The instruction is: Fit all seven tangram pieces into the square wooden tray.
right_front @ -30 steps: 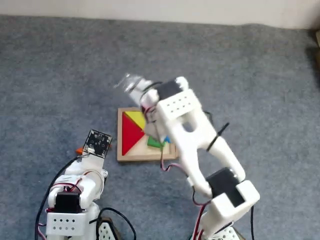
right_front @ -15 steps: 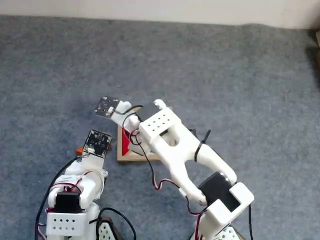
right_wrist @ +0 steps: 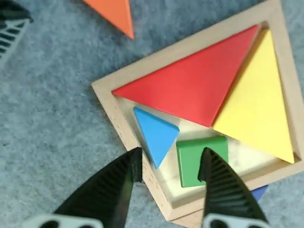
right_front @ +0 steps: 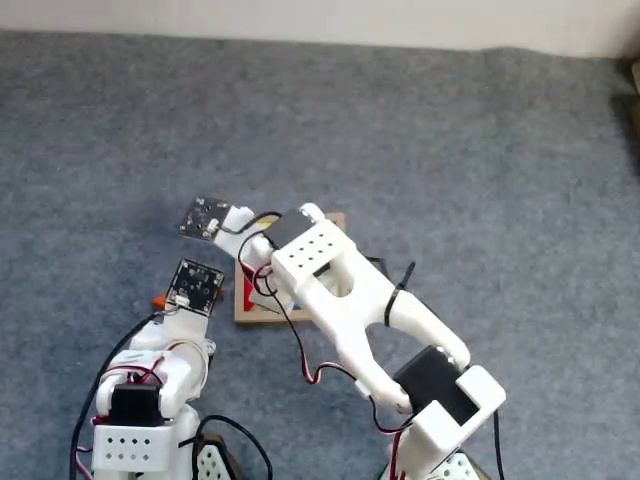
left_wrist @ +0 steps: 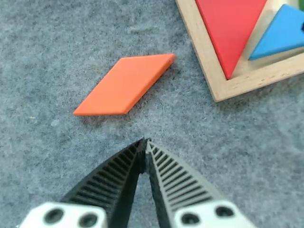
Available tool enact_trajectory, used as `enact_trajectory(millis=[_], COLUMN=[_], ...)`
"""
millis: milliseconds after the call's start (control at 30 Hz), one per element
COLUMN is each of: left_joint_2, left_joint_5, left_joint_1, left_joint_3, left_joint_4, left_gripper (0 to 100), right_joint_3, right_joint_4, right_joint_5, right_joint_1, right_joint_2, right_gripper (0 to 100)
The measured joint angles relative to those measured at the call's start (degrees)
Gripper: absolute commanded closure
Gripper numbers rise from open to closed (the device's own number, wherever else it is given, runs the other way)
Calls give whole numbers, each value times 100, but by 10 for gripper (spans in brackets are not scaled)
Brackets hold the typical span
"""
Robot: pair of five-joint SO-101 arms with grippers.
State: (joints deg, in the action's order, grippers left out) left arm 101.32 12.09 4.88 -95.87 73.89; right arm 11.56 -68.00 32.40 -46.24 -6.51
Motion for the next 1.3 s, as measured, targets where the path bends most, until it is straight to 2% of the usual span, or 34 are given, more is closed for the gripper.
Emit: enact_trajectory(millis=[133,200,467,767,1033,1300], left_joint_2=[0,0,0,0,0,0], left_joint_5=[0,0,0,0,0,0], left_joint_1=[0,0,0,0,0,0], left_joint_3=[0,0,0,0,0,0], left_joint_4=[0,0,0,0,0,0], left_gripper=[975,975,975,975,975,975], right_joint_3=[0,0,985,1029,1178,1398], right_joint_4=[0,0,782,1424,1618,1644], right_joint_5=[0,0,0,-334,-387,-396], right_joint_1=[202,369,668,1380,1389,923], right_joint_2=[0,0,0,0,0,114], right_gripper=[968,995,993,993,993,993])
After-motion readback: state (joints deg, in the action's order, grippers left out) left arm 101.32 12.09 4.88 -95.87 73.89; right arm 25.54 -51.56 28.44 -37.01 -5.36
